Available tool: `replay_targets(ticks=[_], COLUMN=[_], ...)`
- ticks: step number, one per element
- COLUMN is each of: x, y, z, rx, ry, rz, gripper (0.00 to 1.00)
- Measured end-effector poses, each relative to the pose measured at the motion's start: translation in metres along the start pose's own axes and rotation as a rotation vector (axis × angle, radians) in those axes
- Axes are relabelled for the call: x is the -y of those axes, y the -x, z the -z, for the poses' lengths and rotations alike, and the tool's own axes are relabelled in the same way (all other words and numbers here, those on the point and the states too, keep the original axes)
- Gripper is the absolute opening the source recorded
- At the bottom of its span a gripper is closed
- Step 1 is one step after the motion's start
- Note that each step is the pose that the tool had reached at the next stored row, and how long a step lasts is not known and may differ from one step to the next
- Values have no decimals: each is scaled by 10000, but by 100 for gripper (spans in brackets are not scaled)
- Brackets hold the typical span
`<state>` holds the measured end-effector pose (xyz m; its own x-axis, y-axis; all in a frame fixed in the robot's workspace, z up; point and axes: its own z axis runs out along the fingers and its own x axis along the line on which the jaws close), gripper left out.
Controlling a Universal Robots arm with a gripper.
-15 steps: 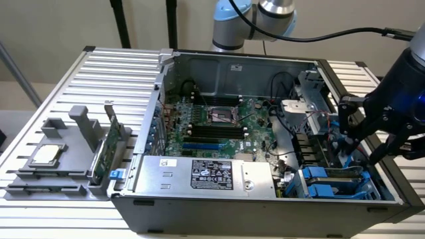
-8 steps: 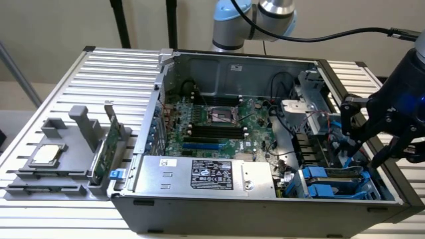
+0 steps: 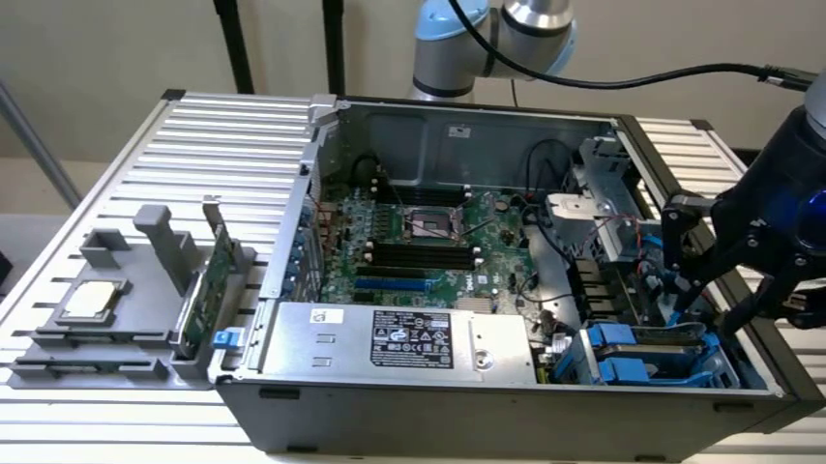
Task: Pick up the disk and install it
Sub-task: 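Insert the disk into the insertion slot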
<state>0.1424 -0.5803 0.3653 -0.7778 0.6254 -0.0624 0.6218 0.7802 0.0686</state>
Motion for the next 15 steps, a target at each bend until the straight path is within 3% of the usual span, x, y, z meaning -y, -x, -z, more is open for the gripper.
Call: replay_targets(ticks=[7,15], x=[0,-82], y=[6,110], z=[-77,-98], rx=[50,68], ry=[-45,-62], rz=[-726,-989], gripper=[42,42])
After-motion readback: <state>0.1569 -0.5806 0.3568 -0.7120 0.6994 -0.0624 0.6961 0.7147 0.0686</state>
